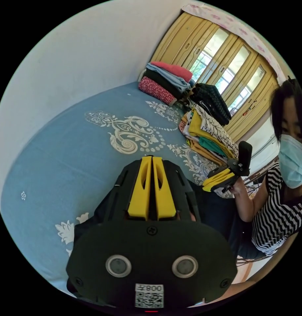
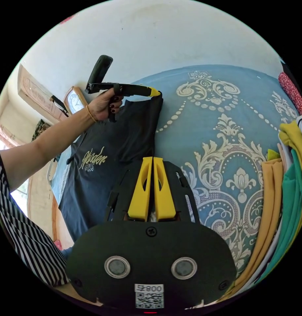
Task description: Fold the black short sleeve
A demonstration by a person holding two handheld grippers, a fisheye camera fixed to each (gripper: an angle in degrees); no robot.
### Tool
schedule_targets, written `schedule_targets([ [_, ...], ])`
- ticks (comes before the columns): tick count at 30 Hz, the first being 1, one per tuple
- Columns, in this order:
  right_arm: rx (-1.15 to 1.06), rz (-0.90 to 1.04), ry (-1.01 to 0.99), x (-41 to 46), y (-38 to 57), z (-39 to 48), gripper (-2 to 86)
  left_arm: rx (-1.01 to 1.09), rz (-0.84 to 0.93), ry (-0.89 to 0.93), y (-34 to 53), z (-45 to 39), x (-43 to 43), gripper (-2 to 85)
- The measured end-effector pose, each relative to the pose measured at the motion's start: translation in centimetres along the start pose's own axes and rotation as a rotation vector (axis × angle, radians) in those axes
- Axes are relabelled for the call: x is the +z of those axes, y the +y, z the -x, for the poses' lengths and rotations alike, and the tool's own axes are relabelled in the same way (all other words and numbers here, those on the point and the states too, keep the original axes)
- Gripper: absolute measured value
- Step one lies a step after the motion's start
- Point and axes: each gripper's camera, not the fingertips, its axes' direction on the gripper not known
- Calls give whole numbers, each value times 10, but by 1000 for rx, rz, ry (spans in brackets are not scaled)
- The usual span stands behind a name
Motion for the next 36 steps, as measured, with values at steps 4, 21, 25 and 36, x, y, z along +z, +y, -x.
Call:
schedule_targets([
  [4, 14, 53, 8, 7, -4, 0, 4, -27, 74, -45, -3, -8, 19, 13],
  [21, -29, 21, -36, -9, -22, 31, 1, 0, 116, -197, 9, -121, -16, 3],
  [25, 0, 55, -35, -1, -28, 35, 1, 7, -12, -168, -1, -147, -45, 2],
  [36, 11, 13, -11, -11, -45, 68, 1, -33, 66, -265, -43, -192, -84, 1],
])
